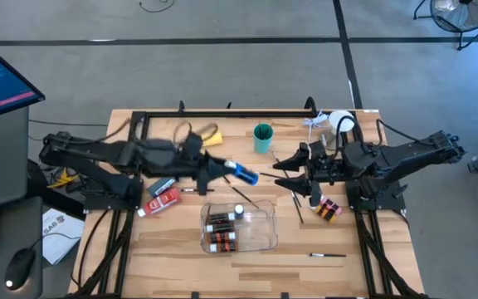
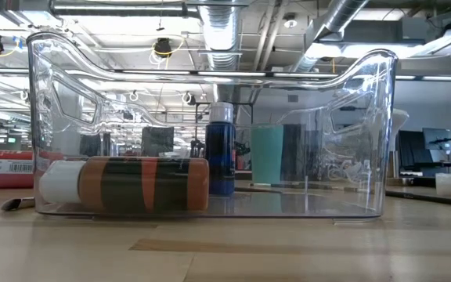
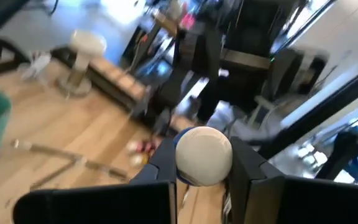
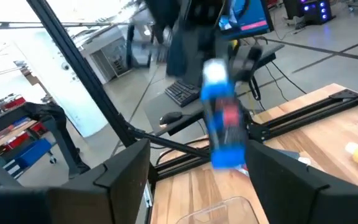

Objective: Pick & Place Paint Supplies
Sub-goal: Put the blue paint bottle into the transparent bin

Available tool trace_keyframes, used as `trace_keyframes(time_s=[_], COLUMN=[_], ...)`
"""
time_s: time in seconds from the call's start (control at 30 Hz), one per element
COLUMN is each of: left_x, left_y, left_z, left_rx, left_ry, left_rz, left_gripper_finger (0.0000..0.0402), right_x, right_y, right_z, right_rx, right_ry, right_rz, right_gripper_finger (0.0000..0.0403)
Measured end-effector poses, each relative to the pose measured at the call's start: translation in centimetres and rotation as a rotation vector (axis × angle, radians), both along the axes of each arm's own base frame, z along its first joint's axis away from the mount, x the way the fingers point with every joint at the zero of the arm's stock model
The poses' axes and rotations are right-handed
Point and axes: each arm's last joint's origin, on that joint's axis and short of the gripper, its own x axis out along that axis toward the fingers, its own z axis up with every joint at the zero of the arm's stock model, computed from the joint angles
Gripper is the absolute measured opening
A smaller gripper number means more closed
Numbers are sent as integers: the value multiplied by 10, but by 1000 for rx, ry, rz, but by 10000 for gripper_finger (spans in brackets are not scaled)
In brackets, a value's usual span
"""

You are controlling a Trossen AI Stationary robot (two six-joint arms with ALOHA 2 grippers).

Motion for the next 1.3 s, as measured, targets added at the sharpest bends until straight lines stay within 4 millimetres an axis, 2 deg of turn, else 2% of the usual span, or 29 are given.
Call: trace_keyframes(time_s=[0.37, 0.47, 0.57, 0.77, 0.87, 0.97, 1.03, 1.1, 1.23, 1.3], left_x=[23, 25, 26, 29, 33, 36, 36, 37, 40, 42], left_y=[-45, -52, -61, -82, -92, -96, -98, -97, -90, -86], left_z=[-39, -57, -71, -90, -105, -114, -115, -114, -112, -113], left_rx=[10, 37, 92, 227, 305, 333, 362, 383, 376, 383], left_ry=[168, 293, 388, 465, 521, 548, 546, 540, 538, 545], left_rz=[-121, -167, -208, -311, -357, -362, -349, -331, -319, -329], left_gripper_finger=[33, 33, 33, 33, 33, 33, 33, 33, 33, 33], right_x=[-10, -10, -10, -11, -15, -22, -27, -32, -34, -35], right_y=[8, 9, 9, 12, 23, 34, 39, 41, 42, 41], right_z=[3, 3, 3, 4, 12, 16, 6, -13, -54, -65], right_rx=[0, 0, 6, 12, -76, -98, -111, -118, -52, -26], right_ry=[-5, -3, 0, -11, -102, -308, -434, -477, -399, -382], right_rz=[44, 51, 51, 57, 41, -29, -43, -40, -12, -8], right_gripper_finger=[255, 255, 255, 255, 255, 255, 255, 255, 255, 255])
